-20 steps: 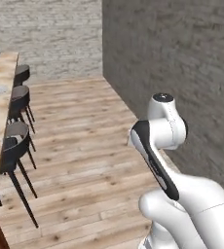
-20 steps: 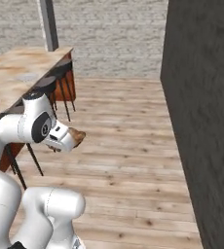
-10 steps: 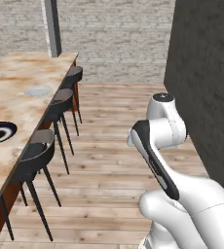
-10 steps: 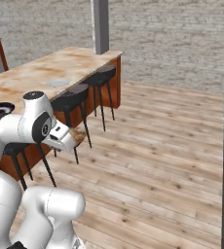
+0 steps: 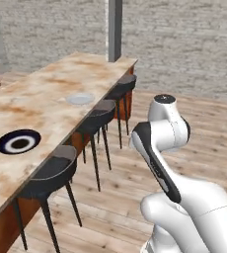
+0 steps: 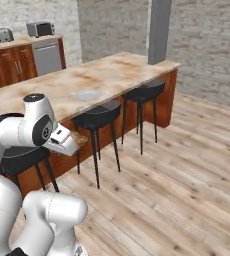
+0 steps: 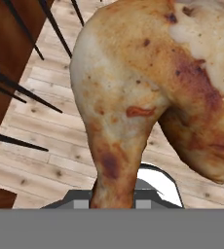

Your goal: Take the chicken drumsticks from the pan and place one on each plate on the dining counter.

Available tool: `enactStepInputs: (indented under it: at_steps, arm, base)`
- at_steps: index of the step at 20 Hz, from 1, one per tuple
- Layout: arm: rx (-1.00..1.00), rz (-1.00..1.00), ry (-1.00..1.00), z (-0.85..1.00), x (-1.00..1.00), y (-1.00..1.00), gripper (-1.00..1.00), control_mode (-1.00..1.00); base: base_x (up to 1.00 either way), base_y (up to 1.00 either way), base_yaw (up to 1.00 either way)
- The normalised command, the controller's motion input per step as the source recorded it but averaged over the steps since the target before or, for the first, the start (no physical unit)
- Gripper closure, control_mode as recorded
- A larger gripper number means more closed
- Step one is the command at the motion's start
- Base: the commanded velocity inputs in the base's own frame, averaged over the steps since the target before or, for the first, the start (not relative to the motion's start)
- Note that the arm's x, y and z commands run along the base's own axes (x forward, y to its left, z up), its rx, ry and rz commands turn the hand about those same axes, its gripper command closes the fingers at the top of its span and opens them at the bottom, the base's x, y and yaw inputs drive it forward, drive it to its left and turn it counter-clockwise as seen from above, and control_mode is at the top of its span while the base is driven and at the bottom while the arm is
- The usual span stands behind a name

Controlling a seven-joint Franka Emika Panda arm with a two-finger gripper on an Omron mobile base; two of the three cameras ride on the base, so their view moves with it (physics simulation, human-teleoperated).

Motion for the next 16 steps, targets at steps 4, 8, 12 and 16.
enactStepInputs:
  at_steps: [4,8,12,16]
  arm:
    - [0.0,0.0,0.0,0.0,0.0,0.0,1.0,1.0]
    - [0.0,0.0,0.0,0.0,0.0,0.0,1.0,1.0]
    - [0.0,0.0,0.0,0.0,0.0,0.0,1.0,1.0]
    - [0.0,0.0,0.0,0.0,0.0,0.0,1.0,1.0]
  base:
    - [0.99,-0.83,0.52]
    - [0.95,-0.83,0.52]
    - [0.99,-0.77,0.53]
    - [0.81,-0.88,0.47]
